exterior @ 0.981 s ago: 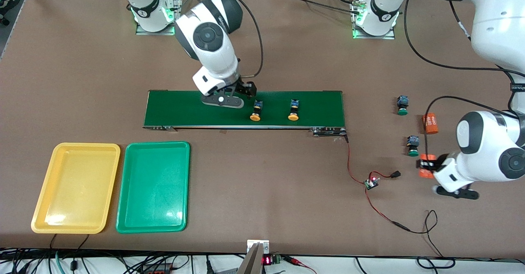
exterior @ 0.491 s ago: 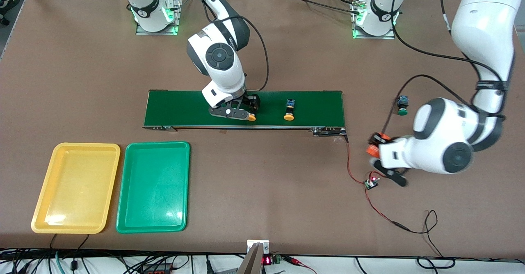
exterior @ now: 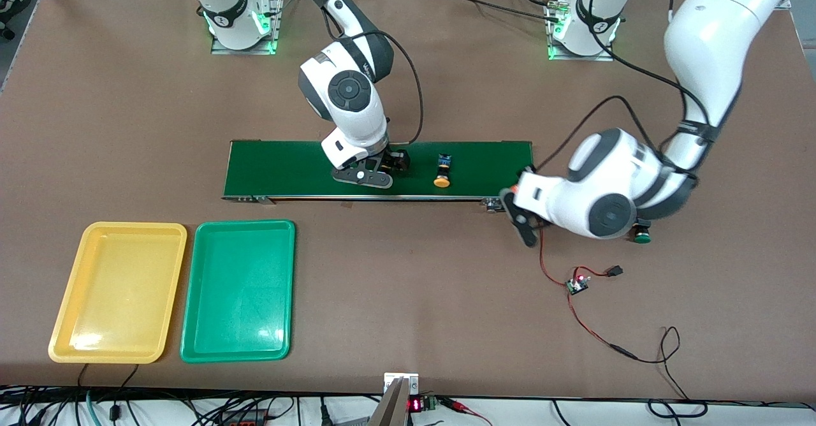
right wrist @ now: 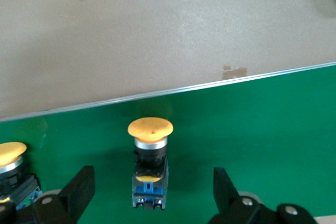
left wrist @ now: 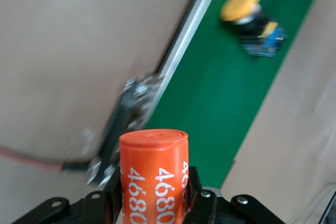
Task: Sort buttons by color to trays
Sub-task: 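Carry the cylinder to the conveyor while the right gripper grasps a yellow button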
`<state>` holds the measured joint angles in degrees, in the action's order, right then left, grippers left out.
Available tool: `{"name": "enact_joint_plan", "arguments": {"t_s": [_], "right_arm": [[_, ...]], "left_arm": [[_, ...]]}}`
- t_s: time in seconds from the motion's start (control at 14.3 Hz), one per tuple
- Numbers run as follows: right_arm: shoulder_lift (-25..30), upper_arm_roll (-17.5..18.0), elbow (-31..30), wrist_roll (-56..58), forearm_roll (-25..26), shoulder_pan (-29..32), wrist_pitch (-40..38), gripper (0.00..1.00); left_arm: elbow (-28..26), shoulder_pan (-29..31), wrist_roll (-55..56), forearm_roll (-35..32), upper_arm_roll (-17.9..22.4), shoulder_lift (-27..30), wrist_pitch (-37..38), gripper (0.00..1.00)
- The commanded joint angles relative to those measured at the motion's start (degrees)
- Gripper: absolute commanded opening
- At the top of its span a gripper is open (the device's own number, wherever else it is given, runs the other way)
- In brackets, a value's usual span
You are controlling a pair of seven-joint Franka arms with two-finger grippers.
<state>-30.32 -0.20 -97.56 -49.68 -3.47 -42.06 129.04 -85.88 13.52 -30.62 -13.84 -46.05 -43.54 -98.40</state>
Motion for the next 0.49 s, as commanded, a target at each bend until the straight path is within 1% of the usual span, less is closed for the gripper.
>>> {"name": "enact_joint_plan", "arguments": {"t_s": [0.0,0.07,0.28,0.42], "right_arm": [[-1.1,-0.7,0.3,-0.8,0.3,-1.3,-0.5,0.95],[-1.6,-0.7,0.2,-0.4,0.3,-1.5,-0.5,0.9],[-2.7,-0.7,-0.6,-0.1,1.0,-1.5,-0.3,0.8],[-2.6,-0.7,-1.4,2.0,1.1,-1.4,-0.4,0.65]], "left_arm": [[-7.0,1.4,-1.6,-6.2,-5.9,1.6,-4.8,0.09],[-9.1,1.4,-1.8,-7.2,-6.2,1.6,-7.7,0.09],[-15.1,2.4,-6.4,-8.7,-6.2,2.5,-16.4,0.08],[-18.3,3.4,-7.7,-9.0,-6.2,3.1,-20.5,0.08]]}}
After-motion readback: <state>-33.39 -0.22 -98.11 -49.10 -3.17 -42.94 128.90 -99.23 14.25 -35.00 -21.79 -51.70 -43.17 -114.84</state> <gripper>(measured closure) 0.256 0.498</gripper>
